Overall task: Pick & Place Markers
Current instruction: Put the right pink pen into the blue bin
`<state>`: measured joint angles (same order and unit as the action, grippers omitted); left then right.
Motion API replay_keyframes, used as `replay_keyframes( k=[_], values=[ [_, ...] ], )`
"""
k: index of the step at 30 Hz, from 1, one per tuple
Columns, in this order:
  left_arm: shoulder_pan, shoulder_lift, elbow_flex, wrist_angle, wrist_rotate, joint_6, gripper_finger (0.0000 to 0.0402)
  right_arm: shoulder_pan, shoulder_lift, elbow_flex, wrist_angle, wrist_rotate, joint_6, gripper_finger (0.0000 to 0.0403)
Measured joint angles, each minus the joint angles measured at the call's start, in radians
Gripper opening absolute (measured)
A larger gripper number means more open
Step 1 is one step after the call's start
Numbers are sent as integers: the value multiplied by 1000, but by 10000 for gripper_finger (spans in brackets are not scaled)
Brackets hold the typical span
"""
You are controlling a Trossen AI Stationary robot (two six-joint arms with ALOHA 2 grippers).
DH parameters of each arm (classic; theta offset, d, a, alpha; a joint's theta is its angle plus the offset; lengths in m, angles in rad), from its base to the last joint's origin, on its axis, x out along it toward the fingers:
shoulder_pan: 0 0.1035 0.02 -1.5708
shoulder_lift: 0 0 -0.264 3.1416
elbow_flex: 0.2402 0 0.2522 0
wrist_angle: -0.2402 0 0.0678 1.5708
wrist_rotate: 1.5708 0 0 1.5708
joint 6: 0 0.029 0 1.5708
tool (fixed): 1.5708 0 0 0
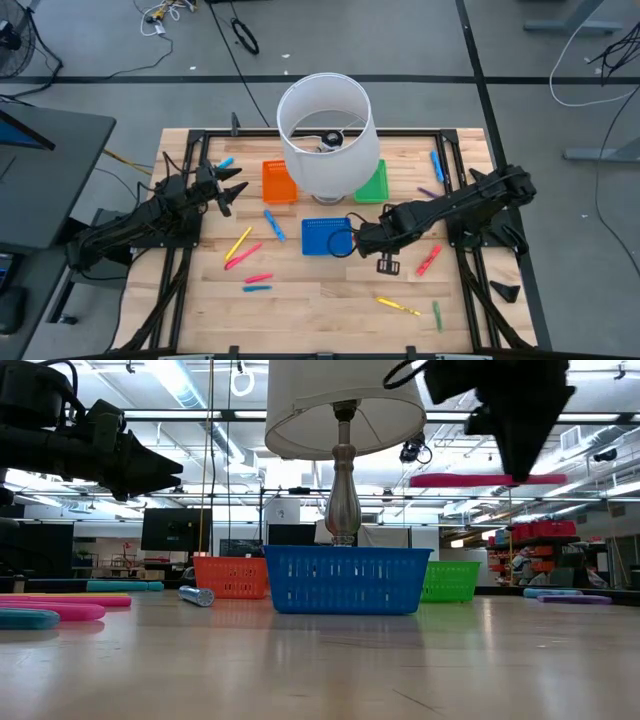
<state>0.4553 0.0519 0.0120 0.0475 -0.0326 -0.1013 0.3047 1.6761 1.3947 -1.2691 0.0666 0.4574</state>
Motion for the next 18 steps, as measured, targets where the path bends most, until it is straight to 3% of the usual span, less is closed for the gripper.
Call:
replay_keyframes(
  k=[18],
  values=[
    [0,0,0,0,0,0,252,-85,256,322,-37,32,-138,15]
  ],
)
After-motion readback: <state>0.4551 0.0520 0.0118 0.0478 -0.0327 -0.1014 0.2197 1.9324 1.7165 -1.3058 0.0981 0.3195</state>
